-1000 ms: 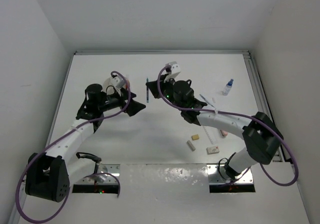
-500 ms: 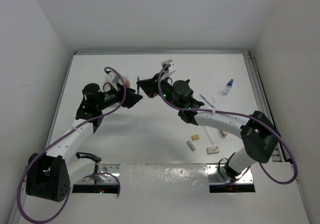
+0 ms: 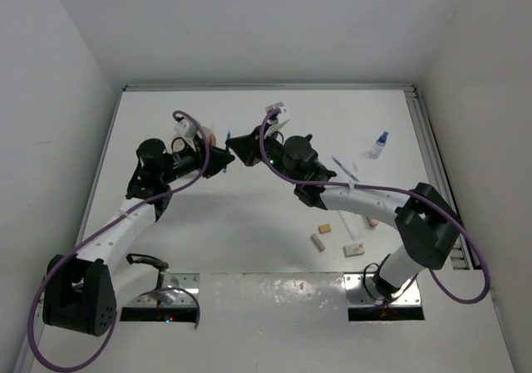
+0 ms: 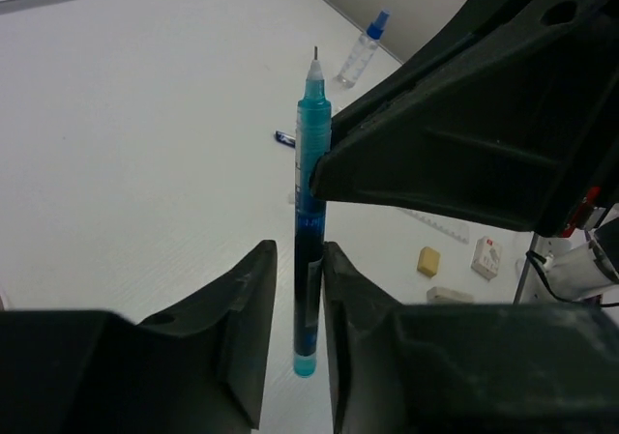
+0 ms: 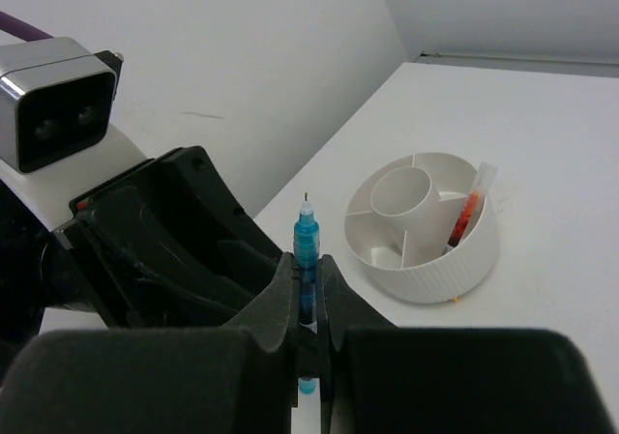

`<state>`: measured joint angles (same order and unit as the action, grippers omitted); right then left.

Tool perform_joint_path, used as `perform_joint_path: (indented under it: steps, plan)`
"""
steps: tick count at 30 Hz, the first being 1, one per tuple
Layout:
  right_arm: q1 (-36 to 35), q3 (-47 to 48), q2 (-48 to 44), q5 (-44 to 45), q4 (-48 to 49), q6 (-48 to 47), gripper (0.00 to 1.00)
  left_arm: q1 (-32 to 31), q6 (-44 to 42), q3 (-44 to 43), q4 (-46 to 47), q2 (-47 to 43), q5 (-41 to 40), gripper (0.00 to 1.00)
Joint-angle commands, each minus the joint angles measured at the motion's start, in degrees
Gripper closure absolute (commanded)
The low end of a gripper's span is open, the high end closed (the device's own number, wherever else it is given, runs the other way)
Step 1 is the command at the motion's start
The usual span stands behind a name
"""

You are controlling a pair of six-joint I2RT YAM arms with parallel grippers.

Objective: Sort the stationery into containers
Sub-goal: Close the pen cap on the pen.

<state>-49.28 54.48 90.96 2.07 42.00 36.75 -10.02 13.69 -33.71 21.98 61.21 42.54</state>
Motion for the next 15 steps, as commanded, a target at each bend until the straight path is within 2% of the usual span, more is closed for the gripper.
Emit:
perform_joint_path:
  steps: [1, 2, 4, 7, 8, 10, 11, 12, 14, 15]
  plan:
    - [-0.6, -0.1, 0.5, -1.6, 3.3, 1.5, 1.00, 0.6, -0.6, 0.1, 1.9, 0.0, -1.1, 0.79]
    - [-0.6, -0.1, 0.6, -1.8, 3.3, 1.6, 1.00, 0.6, -0.9, 0.1, 1.8, -0.1, -1.4, 0.81]
    - [-0.6, -0.3, 0.4, -1.8, 3.0, 1.7, 1.00, 0.6, -1.1, 0.1, 1.0, 0.0, -2.3, 0.98]
    - [-0.1, -1.3, 0.1, -1.8, 2.1, 1.5, 1.00, 0.6, -1.9, -0.2, -1.1, -0.3, -4.4, 1.00]
    - [0.8, -1.9, -0.3, -3.5, 0.8, 1.7, 0.93, 0.9, -2.2, -0.5, -1.9, -0.5, -5.2, 1.00]
    - [2.2, -2.4, -1.0, -7.7, -1.7, 1.5, 0.62, 0.9, -3.8, -1.2, -5.8, -0.7, -6.9, 1.00]
    - [3.4, -3.1, -2.6, -9.2, -3.7, 1.1, 0.49, 1.0, -4.3, -1.4, -7.5, -0.9, -10.3, 1.00]
    - [6.0, -3.3, -3.7, -10.5, -8.6, 0.5, 0.30, 1.2, -4.8, -1.4, -9.4, -1.4, -11.9, 1.00]
    - [9.0, -3.1, -6.7, -14.9, -15.2, -2.6, 0.21, 3.1, -5.3, -1.1, -13.4, -2.1, -15.6, 1.00]
    - [12.3, -2.5, -7.6, -16.0, -23.0, -4.4, 0.17, 3.5, -5.4, -1.0, -14.8, -2.8, -17.0, 1.00]
